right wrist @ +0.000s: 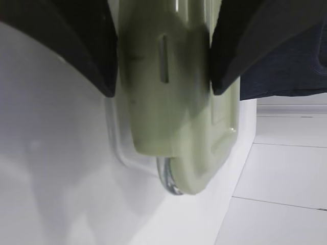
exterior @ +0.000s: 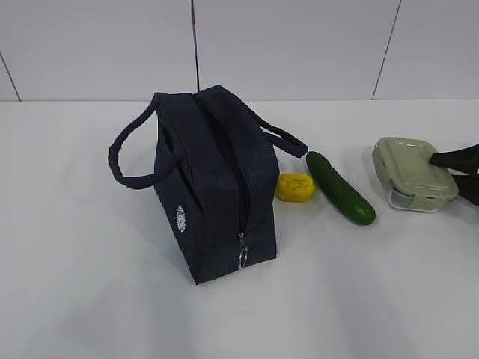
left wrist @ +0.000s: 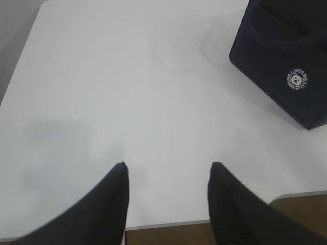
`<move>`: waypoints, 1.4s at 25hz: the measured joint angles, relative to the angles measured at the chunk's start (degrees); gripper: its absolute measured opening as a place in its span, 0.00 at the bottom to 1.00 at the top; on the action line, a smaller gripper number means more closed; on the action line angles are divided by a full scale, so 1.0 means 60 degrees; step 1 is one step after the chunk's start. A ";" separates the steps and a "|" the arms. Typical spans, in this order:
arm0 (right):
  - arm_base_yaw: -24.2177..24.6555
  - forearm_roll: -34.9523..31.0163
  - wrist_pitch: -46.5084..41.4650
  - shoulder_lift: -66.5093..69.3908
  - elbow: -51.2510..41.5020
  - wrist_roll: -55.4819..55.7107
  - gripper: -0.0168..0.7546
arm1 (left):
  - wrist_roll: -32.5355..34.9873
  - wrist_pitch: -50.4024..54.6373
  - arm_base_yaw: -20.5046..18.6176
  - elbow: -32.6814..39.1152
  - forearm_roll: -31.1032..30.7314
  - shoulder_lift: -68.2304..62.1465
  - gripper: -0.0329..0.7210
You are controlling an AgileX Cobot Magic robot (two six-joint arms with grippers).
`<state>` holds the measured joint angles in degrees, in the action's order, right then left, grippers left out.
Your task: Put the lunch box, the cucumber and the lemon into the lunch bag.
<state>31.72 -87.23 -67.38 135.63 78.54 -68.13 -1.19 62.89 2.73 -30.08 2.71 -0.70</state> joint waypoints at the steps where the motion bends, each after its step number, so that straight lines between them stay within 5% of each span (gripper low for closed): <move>1: 0.0000 0.0000 -0.0017 0.0000 0.0000 -0.0001 0.55 | 0.0000 0.0000 0.0000 0.0000 0.0000 0.0000 0.52; 35: 0.0000 0.0688 0.0146 -0.0336 0.0000 0.0667 0.53 | 0.0000 0.0000 0.0000 0.0000 0.0000 0.0000 0.52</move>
<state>31.72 -83.10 -66.50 133.61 78.54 -64.12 -1.19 62.89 2.73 -30.08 2.71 -0.70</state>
